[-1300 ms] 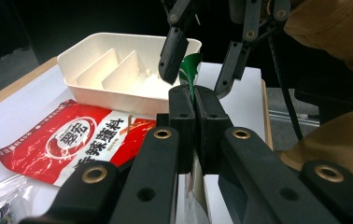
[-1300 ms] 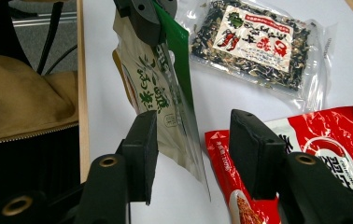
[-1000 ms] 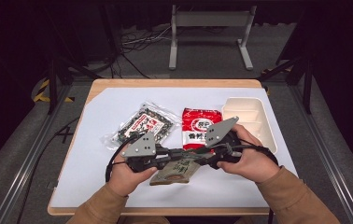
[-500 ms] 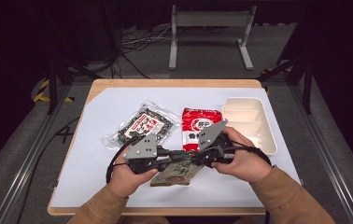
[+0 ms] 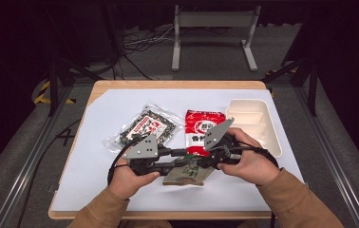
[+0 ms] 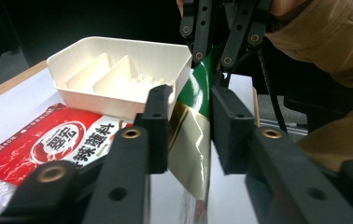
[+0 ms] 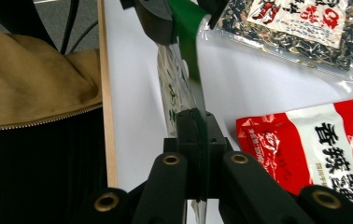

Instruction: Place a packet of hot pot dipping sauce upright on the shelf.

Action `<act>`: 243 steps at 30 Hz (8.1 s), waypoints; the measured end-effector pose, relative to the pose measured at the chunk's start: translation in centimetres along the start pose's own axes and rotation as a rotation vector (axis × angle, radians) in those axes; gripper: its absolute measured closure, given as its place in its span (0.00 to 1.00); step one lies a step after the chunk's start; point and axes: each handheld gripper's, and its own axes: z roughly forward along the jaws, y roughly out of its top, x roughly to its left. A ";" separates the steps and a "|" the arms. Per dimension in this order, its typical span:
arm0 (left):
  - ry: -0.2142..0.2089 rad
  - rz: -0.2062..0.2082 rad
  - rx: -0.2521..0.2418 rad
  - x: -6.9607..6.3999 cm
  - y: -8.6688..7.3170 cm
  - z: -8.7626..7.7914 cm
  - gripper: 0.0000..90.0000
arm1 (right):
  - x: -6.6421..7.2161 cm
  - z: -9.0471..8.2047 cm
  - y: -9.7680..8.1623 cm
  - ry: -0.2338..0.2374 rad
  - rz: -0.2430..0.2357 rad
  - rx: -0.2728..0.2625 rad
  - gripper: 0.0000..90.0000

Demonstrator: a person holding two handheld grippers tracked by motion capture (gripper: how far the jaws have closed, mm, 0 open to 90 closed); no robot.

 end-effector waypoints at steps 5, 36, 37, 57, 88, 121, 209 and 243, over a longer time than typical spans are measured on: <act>0.041 0.010 0.012 -0.1 0.0 -0.1 0.51 | -0.3 -0.7 0.0 -0.019 -0.009 0.005 1.00; 0.233 -0.138 0.070 3.2 -2.3 -3.5 0.27 | -4.2 -8.3 0.3 -0.224 0.037 -0.034 1.00; 0.233 -0.147 0.073 3.3 -2.4 -3.6 0.27 | -4.4 -8.6 0.2 -0.241 0.034 -0.033 1.00; 0.313 -0.227 0.110 5.6 -4.8 -5.3 0.23 | -7.7 -11.2 -1.0 -0.356 0.049 -0.021 1.00; 0.375 -0.293 0.114 7.0 -7.2 -7.6 0.20 | -13.3 -14.1 -4.4 -0.534 0.034 0.000 1.00; 0.412 -0.342 0.104 5.7 -8.4 -9.6 0.20 | -18.0 -13.0 -6.9 -0.564 -0.065 0.018 1.00; 0.345 -0.323 0.137 6.6 -7.9 -7.0 0.19 | -17.9 -10.8 -9.9 -0.613 0.090 -0.116 0.43; 0.307 -0.348 0.164 5.8 -5.6 -1.8 0.18 | -5.2 -10.0 -8.0 -0.407 0.260 -0.464 0.37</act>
